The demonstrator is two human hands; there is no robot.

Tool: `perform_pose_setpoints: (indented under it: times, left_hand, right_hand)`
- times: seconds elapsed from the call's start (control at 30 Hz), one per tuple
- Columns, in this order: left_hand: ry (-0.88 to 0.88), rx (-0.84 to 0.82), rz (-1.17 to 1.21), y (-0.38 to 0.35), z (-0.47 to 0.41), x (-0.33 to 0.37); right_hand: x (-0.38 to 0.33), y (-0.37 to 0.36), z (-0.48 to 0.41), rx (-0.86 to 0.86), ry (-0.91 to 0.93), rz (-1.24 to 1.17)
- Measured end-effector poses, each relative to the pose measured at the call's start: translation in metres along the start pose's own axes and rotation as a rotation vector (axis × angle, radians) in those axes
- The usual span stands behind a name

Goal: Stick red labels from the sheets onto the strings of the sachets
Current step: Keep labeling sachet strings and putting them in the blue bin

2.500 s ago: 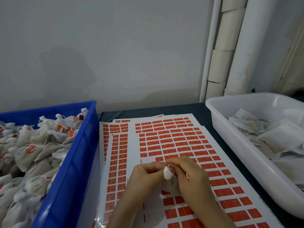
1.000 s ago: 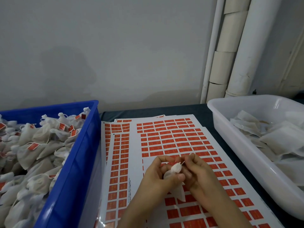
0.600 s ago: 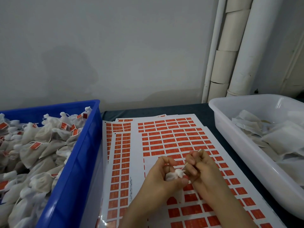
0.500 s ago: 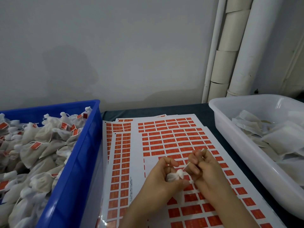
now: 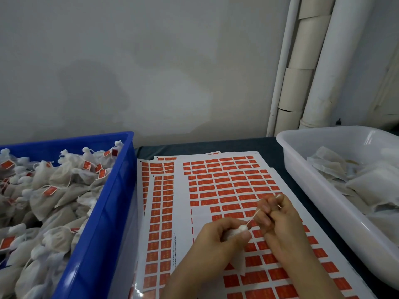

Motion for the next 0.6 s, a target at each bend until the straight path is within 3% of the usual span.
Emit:
perform_pose_setpoints:
  times: [0.4, 0.5, 0.6]
  left_hand:
    - [0.099, -0.055, 0.002, 0.006, 0.005, 0.003]
    - [0.061, -0.106, 0.018, 0.007, 0.004, 0.005]
    - [-0.039, -0.042, 0.140, 0.013, 0.002, 0.010]
  right_hand:
    - [-0.004, -0.008, 0.009, -0.122, 0.190, 0.253]
    - [-0.005, -0.012, 0.012, -0.156, 0.301, 0.472]
    - [-0.005, -0.018, 0.013, -0.207, 0.331, 0.594]
Point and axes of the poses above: each hand's wrist, its own z-axis away from the middle knuckle, its own y-axis out of the back of the hand, x = y × z, the point moved 3 cm from there along -z, towards the middle knuckle, and after that the axes turned 1 degree about -x, right-handed, at the moved point
